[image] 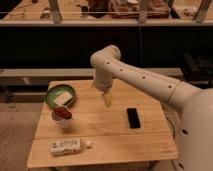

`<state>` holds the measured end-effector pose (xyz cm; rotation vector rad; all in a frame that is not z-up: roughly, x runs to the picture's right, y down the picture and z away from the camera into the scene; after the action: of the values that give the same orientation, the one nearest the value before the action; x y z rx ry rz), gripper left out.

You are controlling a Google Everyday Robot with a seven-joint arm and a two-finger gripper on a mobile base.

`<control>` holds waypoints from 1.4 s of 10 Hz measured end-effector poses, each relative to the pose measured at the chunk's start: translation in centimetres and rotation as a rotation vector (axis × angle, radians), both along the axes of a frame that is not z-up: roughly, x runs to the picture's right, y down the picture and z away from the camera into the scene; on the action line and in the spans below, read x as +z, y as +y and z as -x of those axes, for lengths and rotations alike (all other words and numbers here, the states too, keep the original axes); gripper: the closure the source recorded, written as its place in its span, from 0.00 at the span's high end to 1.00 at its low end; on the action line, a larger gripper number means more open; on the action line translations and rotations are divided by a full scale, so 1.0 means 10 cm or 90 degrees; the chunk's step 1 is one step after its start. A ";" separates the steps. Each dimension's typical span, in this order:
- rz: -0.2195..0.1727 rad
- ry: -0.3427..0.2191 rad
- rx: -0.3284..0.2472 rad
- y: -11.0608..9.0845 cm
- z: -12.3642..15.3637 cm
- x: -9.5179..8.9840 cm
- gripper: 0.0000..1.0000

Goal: Move the arm in a circular motion

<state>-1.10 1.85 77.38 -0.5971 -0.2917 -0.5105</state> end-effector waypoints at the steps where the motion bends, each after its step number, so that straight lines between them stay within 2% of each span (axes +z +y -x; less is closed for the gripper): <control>1: 0.007 0.010 0.011 -0.09 -0.09 0.09 0.80; 3: 0.021 0.029 0.040 -0.15 -0.29 0.14 0.80; 6: 0.049 0.060 0.090 -0.04 -0.73 0.04 0.80; 9: 0.077 0.095 0.154 0.03 -1.44 -0.04 0.80; 13: 0.091 0.104 0.180 0.34 -1.69 -0.29 0.80; 14: 0.094 0.105 0.190 0.50 -1.65 -0.44 0.80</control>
<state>15.37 6.88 73.03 -0.7214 -0.2575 -0.1509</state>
